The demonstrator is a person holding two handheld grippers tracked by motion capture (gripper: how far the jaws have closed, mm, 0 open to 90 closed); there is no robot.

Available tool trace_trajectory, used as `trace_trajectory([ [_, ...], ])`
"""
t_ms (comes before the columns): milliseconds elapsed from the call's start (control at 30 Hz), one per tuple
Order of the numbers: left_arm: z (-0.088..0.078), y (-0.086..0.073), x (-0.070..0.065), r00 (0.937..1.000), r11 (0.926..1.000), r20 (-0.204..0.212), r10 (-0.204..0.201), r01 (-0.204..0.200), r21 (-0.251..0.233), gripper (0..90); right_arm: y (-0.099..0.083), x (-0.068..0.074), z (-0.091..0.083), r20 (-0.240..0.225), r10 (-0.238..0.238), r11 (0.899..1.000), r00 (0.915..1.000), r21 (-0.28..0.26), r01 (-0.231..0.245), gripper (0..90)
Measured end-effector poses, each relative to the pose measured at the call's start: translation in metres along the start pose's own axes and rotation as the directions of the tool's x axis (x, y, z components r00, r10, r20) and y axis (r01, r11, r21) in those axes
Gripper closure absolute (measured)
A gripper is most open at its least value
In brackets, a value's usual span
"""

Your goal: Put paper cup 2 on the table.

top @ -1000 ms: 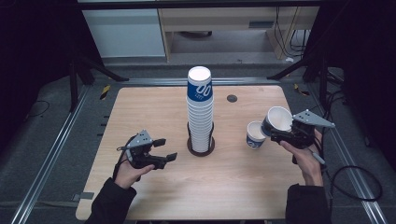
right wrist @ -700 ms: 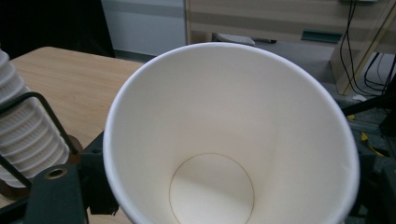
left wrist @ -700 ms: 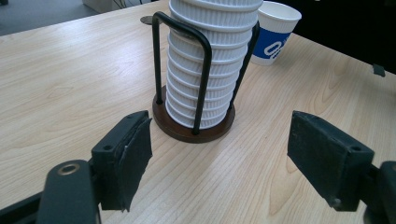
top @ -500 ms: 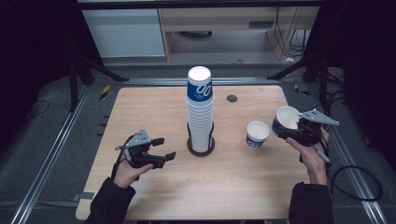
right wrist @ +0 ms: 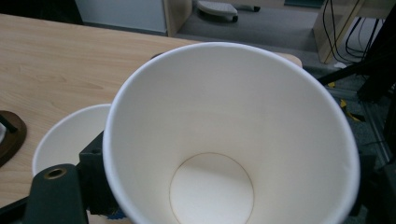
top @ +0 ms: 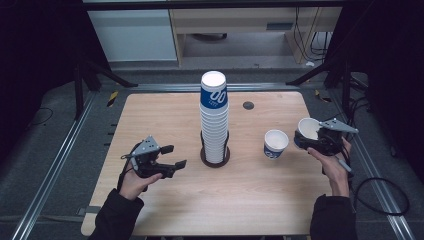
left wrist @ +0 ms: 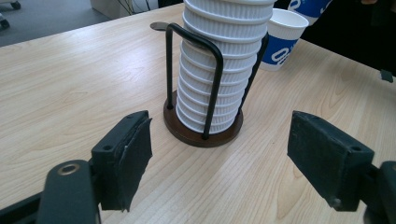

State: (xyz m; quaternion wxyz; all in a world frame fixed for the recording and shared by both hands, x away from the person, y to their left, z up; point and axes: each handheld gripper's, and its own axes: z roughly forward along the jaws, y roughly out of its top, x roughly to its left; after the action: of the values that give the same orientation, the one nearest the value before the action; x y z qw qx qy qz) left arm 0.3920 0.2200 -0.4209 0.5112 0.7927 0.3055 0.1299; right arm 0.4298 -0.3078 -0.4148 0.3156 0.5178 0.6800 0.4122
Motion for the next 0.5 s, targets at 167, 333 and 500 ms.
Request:
trace_trajectory([
  [167,0.001,0.000,-0.001,1.0000,1.0000,-0.001,0.004,-0.004,0.007,21.2,-0.007,-0.004,0.007,-0.008,0.022,0.999,0.9997,0.025,-0.022,19.1],
  [333,0.001,-0.001,-0.001,1.0000,0.9999,-0.001,0.008,-0.008,0.006,21.2,-0.016,-0.007,0.015,-0.014,0.037,0.998,0.9992,0.049,-0.036,19.1],
  [500,0.000,-0.001,-0.002,0.9999,0.9999,0.000,0.011,-0.011,0.006,21.2,-0.023,-0.005,0.025,-0.009,0.020,0.995,0.9998,0.097,-0.019,19.0],
])
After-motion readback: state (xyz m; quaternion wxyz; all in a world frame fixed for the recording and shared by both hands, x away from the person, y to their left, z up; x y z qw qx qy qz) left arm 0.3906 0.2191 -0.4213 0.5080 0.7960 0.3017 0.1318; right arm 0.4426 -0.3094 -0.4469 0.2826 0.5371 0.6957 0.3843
